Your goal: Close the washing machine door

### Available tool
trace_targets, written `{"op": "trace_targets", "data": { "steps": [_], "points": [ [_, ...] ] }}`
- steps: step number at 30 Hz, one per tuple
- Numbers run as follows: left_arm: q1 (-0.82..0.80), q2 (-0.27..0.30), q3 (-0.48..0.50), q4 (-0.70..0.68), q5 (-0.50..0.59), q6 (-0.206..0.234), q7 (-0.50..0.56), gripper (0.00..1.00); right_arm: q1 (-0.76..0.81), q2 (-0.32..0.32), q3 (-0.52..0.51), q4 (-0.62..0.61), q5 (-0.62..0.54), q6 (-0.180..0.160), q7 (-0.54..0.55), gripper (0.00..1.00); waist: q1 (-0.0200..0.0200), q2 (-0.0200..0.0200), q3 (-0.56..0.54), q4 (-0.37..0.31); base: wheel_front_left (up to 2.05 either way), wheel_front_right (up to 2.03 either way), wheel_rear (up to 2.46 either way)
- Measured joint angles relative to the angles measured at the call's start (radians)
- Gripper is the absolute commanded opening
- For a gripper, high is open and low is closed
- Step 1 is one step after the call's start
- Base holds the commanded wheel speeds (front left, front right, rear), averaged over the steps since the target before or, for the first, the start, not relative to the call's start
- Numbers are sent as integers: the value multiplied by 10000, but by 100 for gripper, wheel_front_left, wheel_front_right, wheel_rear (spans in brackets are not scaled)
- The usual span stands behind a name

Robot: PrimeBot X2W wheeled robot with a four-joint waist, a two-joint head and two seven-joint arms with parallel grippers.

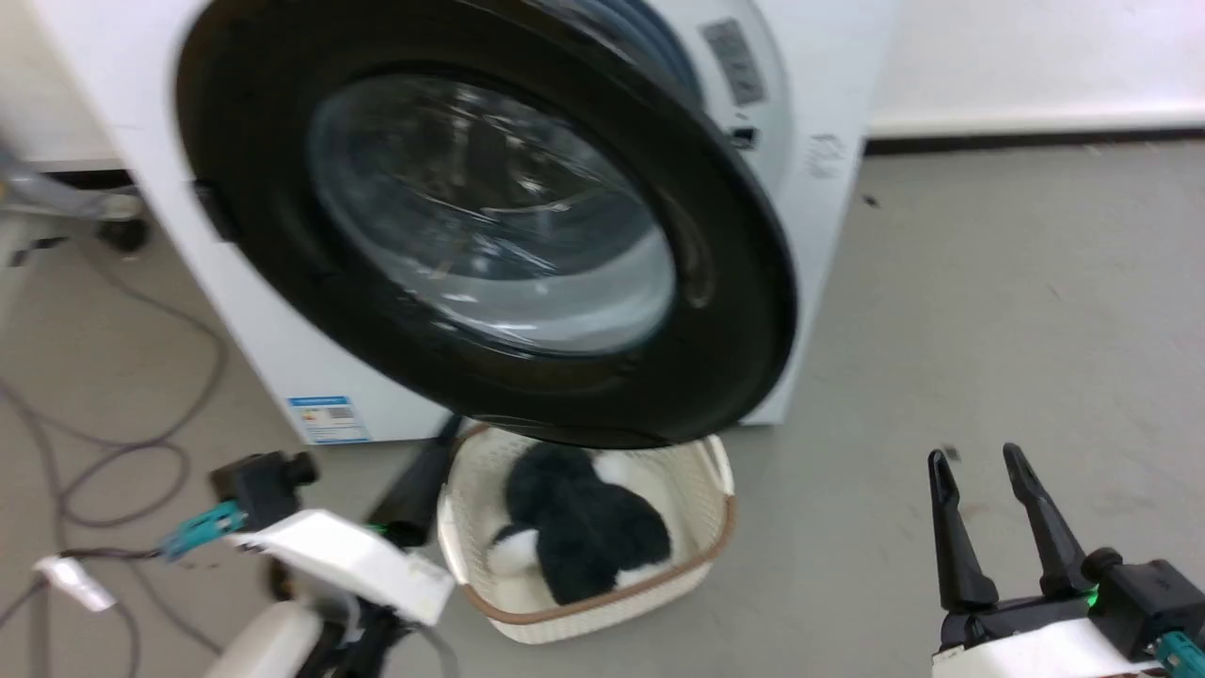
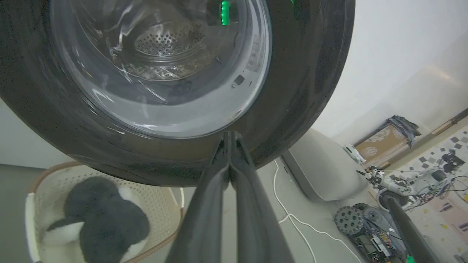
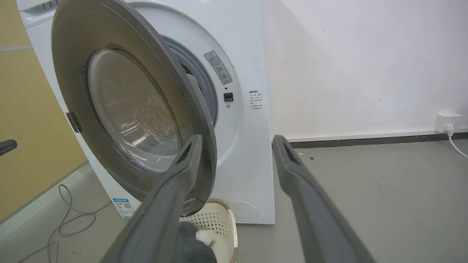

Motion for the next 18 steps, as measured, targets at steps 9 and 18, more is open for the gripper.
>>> {"op": "trace_targets", "data": {
  "steps": [9,18],
  "points": [
    [1437,-255,3244,-2127,5394,1666,-594,0,272,2,36,-157,-17,0,0,100,0,0,-525,1140,0,0,0],
    [3439,-1371,3712,-2775,8149,1452,-596,100,390,4,242,-109,-75,0,0,100,0,0,-787,1491,0,0,0]
  ]
}}
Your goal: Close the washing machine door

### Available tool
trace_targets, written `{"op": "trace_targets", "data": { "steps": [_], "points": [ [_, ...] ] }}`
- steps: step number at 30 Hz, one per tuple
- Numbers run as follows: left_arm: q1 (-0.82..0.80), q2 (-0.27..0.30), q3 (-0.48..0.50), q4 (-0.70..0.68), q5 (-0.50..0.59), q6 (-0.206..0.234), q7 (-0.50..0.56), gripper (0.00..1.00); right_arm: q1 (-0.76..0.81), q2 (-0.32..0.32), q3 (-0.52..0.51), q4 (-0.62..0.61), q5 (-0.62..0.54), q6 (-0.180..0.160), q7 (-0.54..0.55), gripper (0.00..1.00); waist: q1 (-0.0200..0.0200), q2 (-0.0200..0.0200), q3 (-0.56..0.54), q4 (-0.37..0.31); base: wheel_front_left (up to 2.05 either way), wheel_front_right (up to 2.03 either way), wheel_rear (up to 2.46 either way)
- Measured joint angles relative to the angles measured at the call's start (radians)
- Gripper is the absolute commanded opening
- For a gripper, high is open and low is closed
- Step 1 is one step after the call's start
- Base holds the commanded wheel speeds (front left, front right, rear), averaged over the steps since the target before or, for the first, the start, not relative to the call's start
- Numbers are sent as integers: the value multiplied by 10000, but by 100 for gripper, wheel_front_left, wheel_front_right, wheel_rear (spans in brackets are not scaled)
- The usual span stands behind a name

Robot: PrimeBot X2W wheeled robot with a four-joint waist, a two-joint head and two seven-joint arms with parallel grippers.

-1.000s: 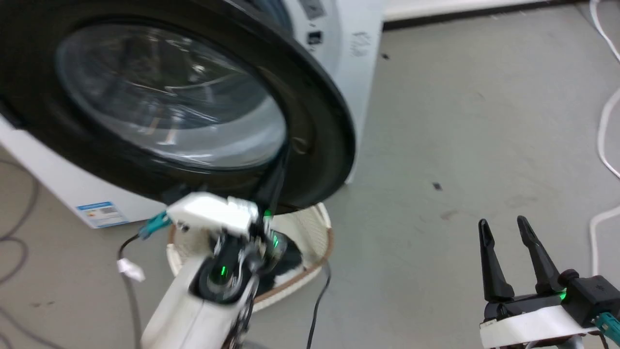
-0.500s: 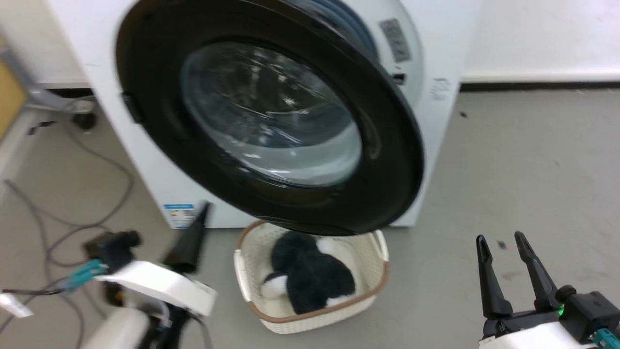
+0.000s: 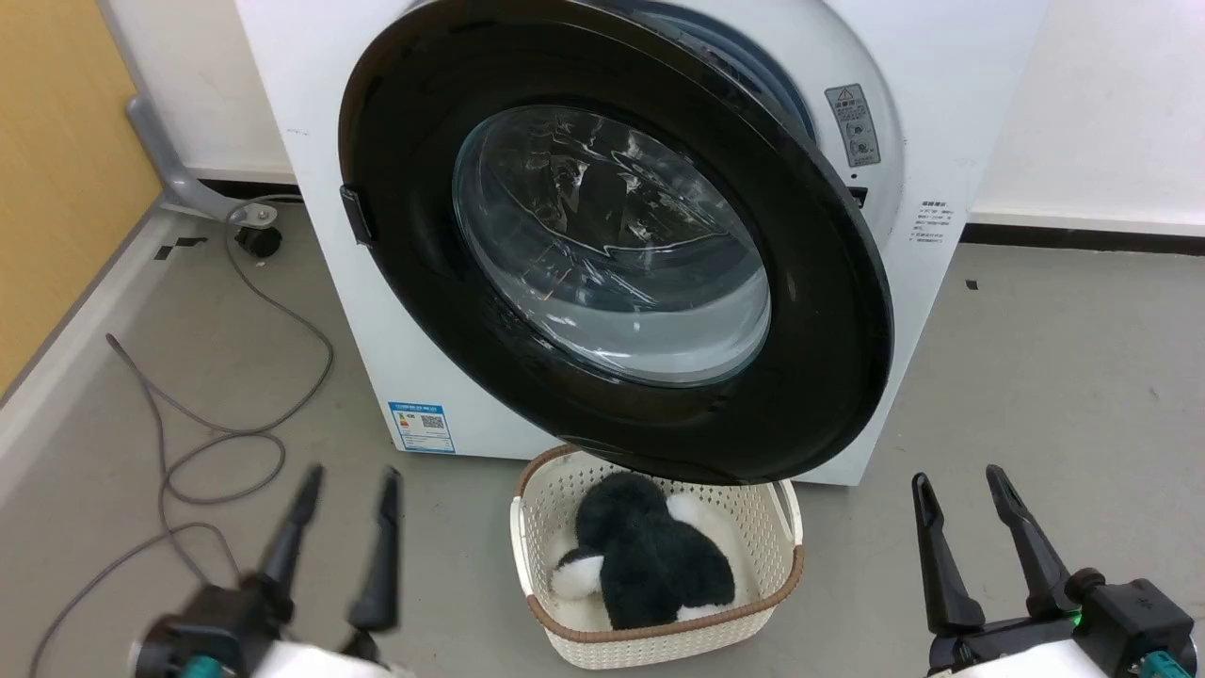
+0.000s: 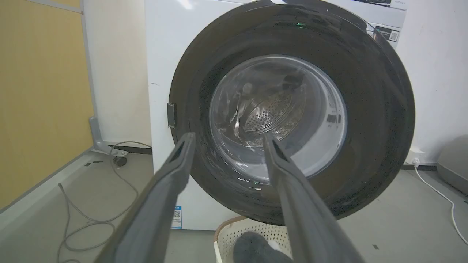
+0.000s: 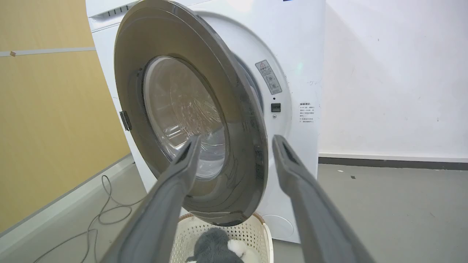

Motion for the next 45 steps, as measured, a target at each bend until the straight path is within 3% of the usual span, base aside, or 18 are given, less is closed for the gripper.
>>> {"op": "trace_targets", "data": {
  "steps": [11,12,13,21,27,29,45],
  "points": [
    [662,-809,-109,286,1064,-537,2,100,151,-21,217,222,10,0,0,97,0,0,-39,-108,0,0,0],
    [663,-857,-100,288,1124,-575,2,100,167,-40,268,272,44,0,0,35,0,0,-26,-96,0,0,0],
    [663,-907,-84,288,1174,-608,2,100,182,-75,336,297,98,0,0,0,0,0,-7,-77,0,0,0],
    [659,-1183,36,347,1601,-788,2,100,-74,-1097,1528,485,479,0,134,0,0,0,398,161,0,0,0],
    [284,-1484,42,251,1824,-886,2,100,-1581,-2479,2435,458,1147,0,585,0,0,0,1183,450,0,0,0],
    [38,-1590,-29,255,1900,-961,2,100,-2500,-3239,2771,610,1559,2,819,0,1,0,1624,634,0,0,0],
    [-997,-1994,-115,176,2019,-836,2,100,-6193,-5455,3118,2633,4151,29,1544,0,1,0,3423,1665,0,0,0]
  ]
}}
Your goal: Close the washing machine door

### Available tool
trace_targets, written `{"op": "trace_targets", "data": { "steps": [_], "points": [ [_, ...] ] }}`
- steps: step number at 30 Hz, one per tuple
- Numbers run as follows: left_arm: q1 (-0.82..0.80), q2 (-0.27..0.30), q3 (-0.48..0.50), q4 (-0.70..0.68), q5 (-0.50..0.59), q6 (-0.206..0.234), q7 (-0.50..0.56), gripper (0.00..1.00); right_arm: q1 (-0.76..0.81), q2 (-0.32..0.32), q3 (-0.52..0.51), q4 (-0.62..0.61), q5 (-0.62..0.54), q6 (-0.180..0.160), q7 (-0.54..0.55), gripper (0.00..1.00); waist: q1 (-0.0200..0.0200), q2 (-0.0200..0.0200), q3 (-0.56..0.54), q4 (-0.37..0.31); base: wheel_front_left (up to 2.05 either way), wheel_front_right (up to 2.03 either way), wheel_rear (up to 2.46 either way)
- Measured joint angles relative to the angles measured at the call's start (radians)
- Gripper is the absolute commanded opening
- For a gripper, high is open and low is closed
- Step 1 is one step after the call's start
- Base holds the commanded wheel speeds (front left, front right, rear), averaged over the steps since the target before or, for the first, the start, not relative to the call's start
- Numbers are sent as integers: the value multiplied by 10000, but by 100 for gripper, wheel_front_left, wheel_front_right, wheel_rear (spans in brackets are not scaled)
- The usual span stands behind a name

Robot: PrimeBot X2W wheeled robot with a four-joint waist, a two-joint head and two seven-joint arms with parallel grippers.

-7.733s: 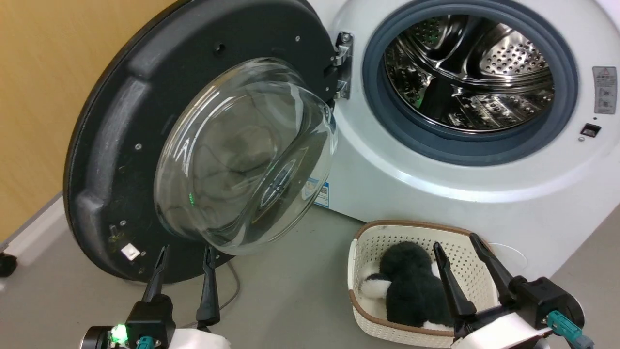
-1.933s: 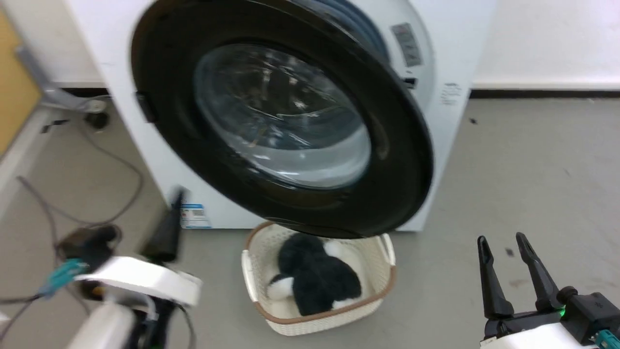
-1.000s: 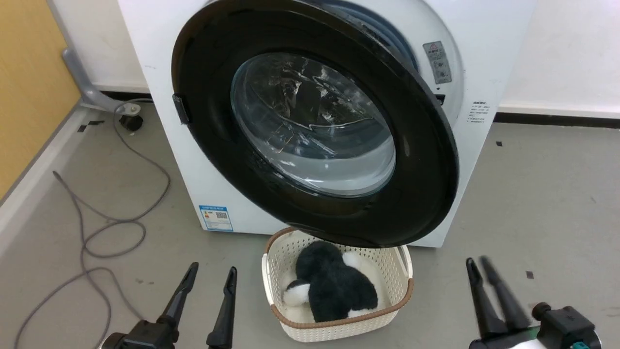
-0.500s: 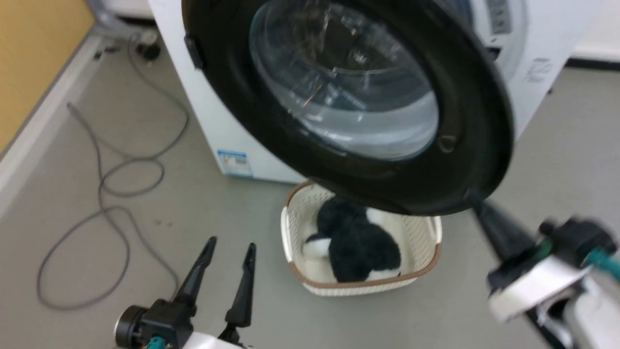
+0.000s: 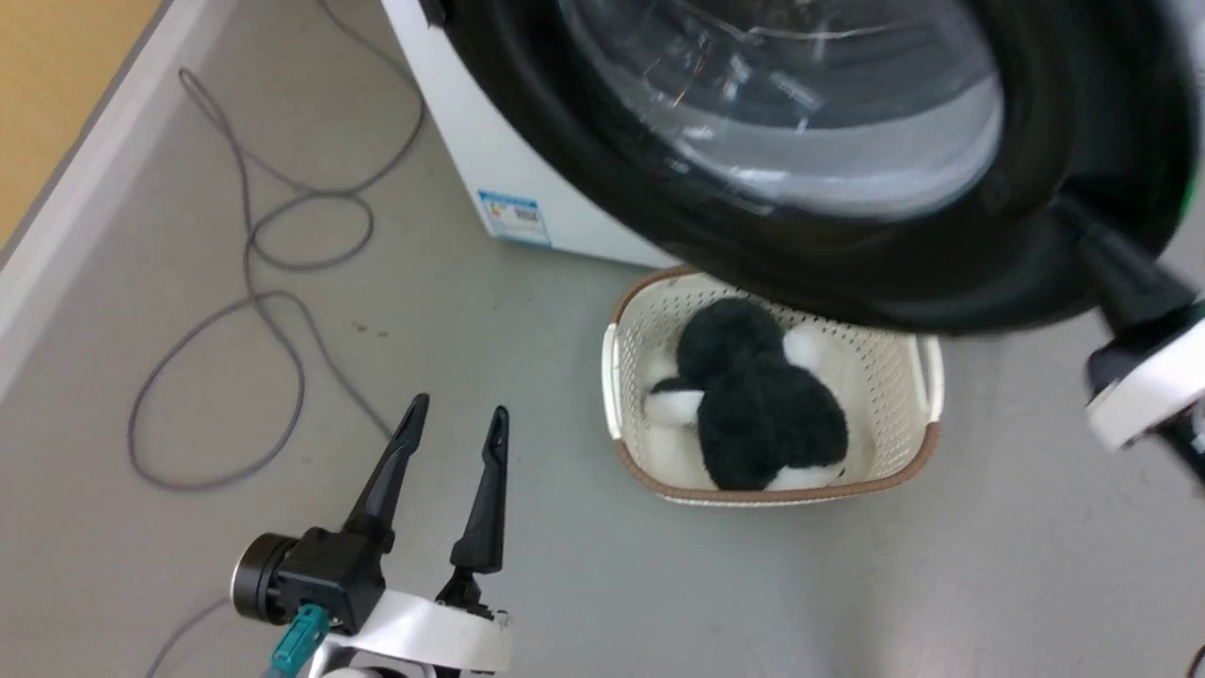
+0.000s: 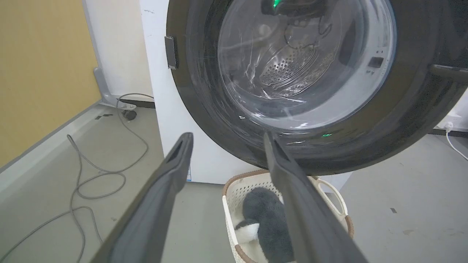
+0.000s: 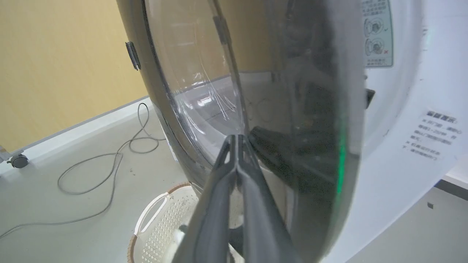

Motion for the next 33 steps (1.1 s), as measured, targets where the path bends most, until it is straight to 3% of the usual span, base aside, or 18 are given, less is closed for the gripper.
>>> {"op": "trace_targets", "data": {
  "steps": [13,24,33],
  "points": [
    [-429,-23,-420,-48,-362,399,0,100,-2661,-688,92,2205,324,-6,322,0,0,0,894,481,0,0,0],
    [-617,-25,-541,-52,-382,539,0,100,-3847,-192,-286,3958,372,105,462,0,0,0,1149,640,0,0,0],
    [-586,-35,-399,178,-370,581,0,100,-3600,58,-198,4268,336,2,-627,0,0,0,481,405,0,0,0]
  ]
}}
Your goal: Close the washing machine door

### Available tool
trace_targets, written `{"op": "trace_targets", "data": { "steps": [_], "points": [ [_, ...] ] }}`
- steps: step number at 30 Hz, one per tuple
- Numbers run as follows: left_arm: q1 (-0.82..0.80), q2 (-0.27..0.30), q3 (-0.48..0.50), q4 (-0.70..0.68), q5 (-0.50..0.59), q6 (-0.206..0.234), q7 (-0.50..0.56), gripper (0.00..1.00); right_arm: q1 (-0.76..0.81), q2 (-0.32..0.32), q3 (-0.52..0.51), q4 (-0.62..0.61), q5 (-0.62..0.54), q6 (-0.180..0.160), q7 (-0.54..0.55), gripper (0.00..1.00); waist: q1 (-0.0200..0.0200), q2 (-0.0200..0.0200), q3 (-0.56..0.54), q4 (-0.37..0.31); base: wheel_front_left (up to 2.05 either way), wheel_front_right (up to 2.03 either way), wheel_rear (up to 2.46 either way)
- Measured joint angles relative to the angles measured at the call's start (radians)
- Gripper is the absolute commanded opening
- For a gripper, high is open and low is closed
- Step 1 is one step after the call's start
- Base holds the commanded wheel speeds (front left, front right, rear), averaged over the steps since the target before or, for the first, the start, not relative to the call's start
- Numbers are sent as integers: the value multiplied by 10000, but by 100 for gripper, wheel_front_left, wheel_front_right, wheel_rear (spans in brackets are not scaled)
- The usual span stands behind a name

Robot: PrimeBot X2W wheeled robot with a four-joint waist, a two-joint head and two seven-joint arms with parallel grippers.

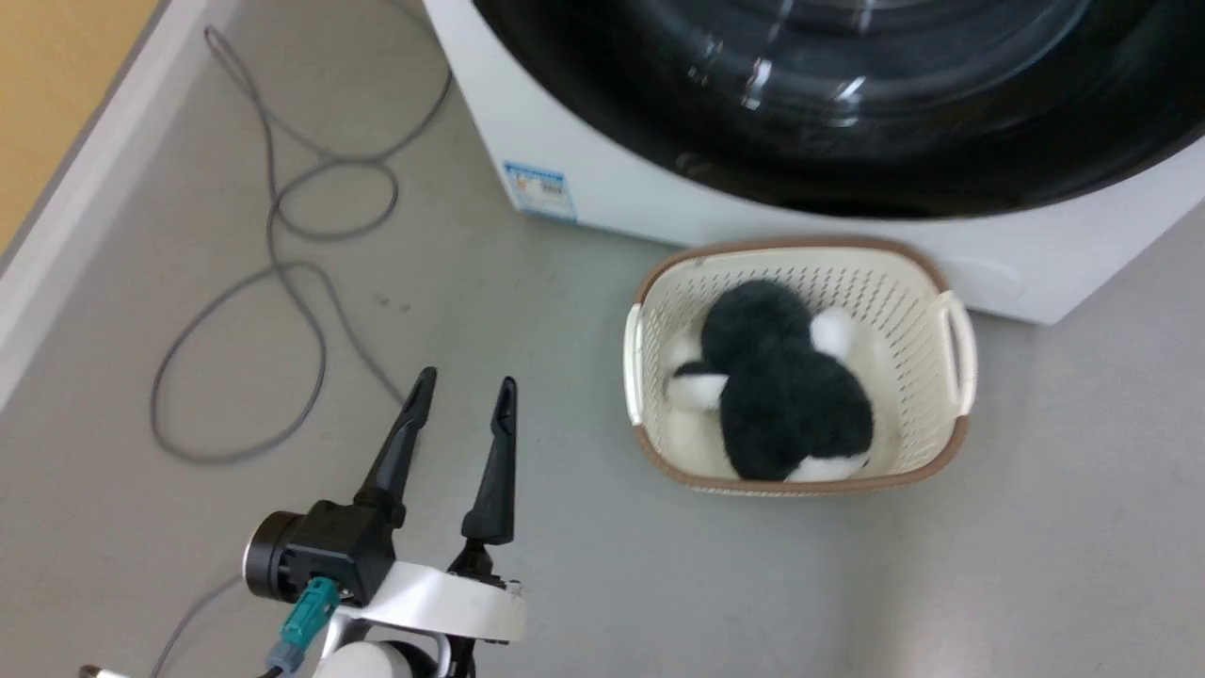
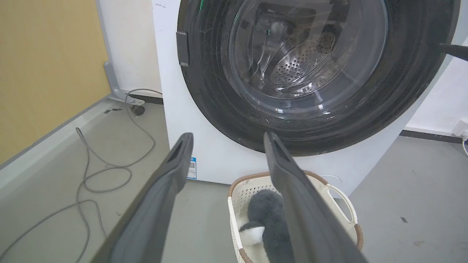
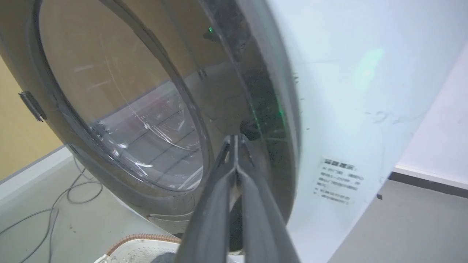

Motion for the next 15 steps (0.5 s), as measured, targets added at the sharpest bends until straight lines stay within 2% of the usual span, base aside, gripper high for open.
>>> {"op": "trace_targets", "data": {
  "steps": [8,11,15],
  "points": [
    [467,-6,573,431,63,-199,0,100,2100,619,71,-974,-476,-15,-830,0,-1,0,-1274,-568,0,0,0],
    [667,-8,947,598,17,-270,0,100,3103,1047,-343,-1824,-1106,-15,-909,0,-1,0,-1770,-861,0,0,0],
    [1012,15,1369,805,38,-324,0,100,4790,2071,-1653,-3440,-1894,-15,-917,0,-1,0,-2300,-1359,0,0,0]
  ]
}}
